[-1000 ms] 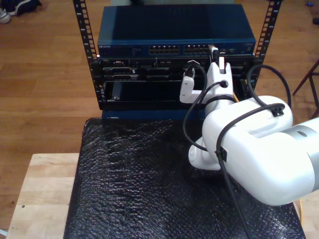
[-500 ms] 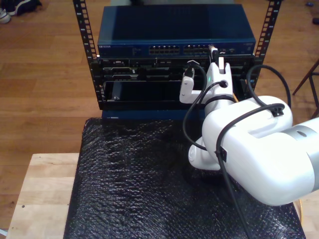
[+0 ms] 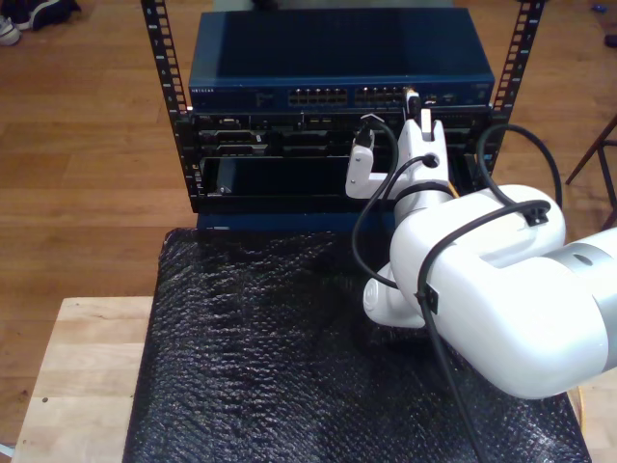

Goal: Grab the cable and plug it in

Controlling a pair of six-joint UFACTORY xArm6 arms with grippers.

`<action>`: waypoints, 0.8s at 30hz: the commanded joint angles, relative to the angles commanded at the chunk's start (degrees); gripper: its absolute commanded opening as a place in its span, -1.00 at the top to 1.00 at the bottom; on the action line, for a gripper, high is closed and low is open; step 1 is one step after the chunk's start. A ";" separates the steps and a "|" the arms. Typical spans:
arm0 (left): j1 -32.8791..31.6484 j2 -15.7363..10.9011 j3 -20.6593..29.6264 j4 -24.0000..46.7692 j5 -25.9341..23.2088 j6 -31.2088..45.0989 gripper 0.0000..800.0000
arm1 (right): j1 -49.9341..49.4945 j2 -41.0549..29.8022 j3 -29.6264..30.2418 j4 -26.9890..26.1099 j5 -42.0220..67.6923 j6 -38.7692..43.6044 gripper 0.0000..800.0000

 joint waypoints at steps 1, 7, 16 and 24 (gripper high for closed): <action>0.00 0.00 0.00 0.00 -0.09 0.00 -1.00 | 0.00 0.00 -0.09 0.00 0.00 0.00 1.00; 0.00 0.00 0.00 0.00 0.00 0.00 -1.00 | 0.00 0.09 -0.79 0.00 0.53 0.00 1.00; 0.00 0.00 0.00 0.00 0.00 0.00 -1.00 | 0.00 0.09 -0.79 -0.44 0.70 0.00 1.00; 0.00 0.00 0.00 0.00 0.00 0.00 -1.00 | 0.00 -2.55 3.34 -1.58 1.49 0.53 0.24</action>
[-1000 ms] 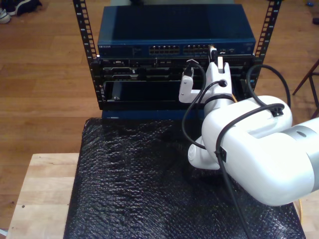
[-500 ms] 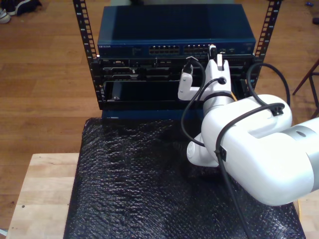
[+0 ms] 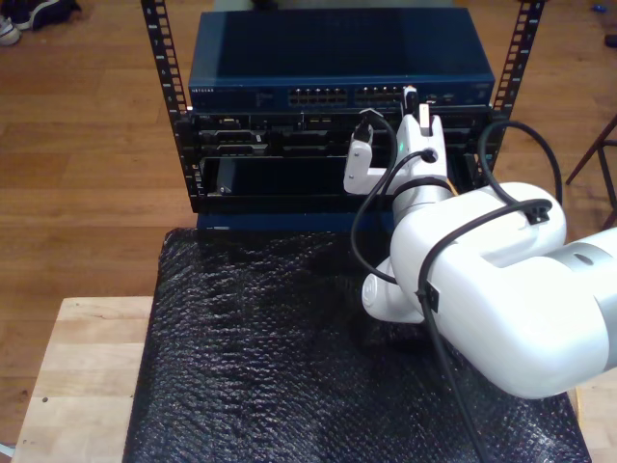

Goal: Grab the cable and plug it in

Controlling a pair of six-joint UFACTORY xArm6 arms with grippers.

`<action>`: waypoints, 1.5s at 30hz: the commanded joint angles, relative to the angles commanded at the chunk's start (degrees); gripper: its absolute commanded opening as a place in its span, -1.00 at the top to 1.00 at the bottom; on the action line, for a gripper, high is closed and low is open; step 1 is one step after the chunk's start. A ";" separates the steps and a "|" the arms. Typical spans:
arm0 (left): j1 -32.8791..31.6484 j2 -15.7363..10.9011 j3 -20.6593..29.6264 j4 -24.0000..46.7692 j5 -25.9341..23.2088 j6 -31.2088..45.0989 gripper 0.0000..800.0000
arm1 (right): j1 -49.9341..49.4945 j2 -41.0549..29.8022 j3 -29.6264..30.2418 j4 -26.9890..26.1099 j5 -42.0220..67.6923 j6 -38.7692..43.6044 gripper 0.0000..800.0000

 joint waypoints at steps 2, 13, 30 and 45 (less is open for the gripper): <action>0.00 0.00 0.00 0.00 0.00 0.00 -1.00 | 0.00 -2.20 2.46 -0.70 1.76 0.00 0.13; 0.00 0.00 0.00 0.00 -0.09 0.00 -1.00 | 0.00 -19.69 19.25 -0.97 21.54 -0.09 -0.34; 0.00 0.00 0.00 0.00 -0.09 0.00 -1.00 | -16.44 -49.14 25.76 -15.03 85.71 -6.07 -1.00; 0.00 0.00 0.00 0.00 0.00 0.00 -1.00 | -45.54 -60.40 25.14 -15.21 114.37 -31.12 -1.00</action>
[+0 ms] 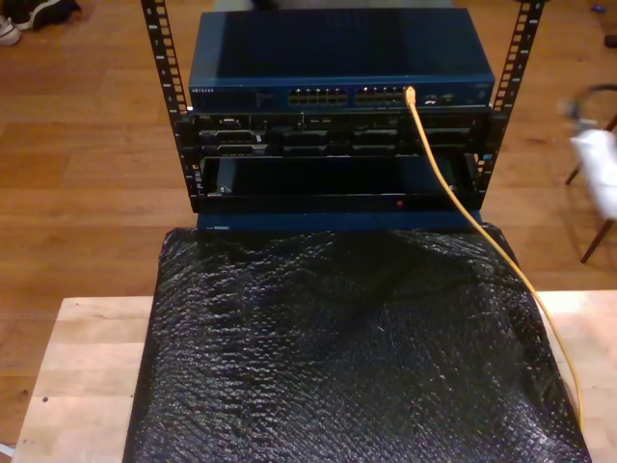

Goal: Grab the cable and plug it in

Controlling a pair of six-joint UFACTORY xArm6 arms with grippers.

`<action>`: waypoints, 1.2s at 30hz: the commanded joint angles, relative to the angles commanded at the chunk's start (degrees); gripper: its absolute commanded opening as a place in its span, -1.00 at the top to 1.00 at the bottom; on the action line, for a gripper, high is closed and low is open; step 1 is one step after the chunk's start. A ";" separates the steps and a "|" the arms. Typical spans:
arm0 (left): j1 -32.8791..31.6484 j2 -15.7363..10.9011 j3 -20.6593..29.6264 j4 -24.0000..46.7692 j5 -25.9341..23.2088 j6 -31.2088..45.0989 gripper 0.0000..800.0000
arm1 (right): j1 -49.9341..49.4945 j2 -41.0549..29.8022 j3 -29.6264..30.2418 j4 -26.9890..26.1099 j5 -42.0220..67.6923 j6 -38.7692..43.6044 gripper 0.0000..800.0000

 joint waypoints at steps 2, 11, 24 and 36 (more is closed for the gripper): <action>0.00 0.00 0.00 0.00 -0.09 0.00 -1.00 | -3.78 -1.49 0.26 0.00 5.45 -2.99 -1.00; 0.00 0.00 0.00 0.00 0.00 0.00 -1.00 | -24.70 -10.64 2.29 -0.18 29.36 -14.07 -1.00; 0.00 0.00 0.00 0.00 0.00 0.00 -1.00 | -45.98 -22.42 16.88 -6.07 32.00 -35.25 -1.00; 0.00 0.00 0.00 0.00 0.00 0.00 -1.00 | -58.73 -25.14 32.00 -9.05 28.04 -44.92 -1.00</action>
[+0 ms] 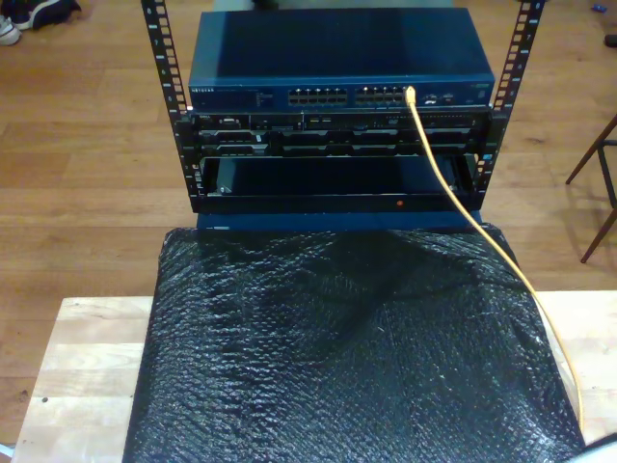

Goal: Grab the cable and plug it in

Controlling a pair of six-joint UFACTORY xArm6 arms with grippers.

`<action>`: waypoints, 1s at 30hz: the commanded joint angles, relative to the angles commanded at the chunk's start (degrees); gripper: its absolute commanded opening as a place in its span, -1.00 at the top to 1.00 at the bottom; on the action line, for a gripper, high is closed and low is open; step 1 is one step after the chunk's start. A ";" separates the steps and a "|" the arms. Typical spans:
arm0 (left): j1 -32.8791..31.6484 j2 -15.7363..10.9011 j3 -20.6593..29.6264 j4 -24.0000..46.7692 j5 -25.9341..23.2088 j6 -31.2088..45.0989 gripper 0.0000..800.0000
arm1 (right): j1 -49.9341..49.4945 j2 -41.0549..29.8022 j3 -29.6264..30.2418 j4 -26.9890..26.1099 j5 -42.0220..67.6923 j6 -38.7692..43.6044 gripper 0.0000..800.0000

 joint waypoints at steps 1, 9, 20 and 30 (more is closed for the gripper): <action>0.00 0.00 0.00 0.00 0.00 0.00 -1.00 | -0.09 0.09 1.14 0.00 -1.49 0.00 -1.00; 0.00 0.00 0.00 0.00 -0.09 0.00 -1.00 | -0.26 1.23 7.91 -0.09 -13.80 -0.62 -1.00; 0.00 0.00 0.00 0.00 -0.09 0.00 -1.00 | -2.46 3.96 10.20 0.70 -18.55 -2.99 -1.00; 0.00 0.00 0.00 0.00 0.00 0.00 -1.00 | -2.81 3.52 10.55 0.35 -19.43 -3.25 -1.00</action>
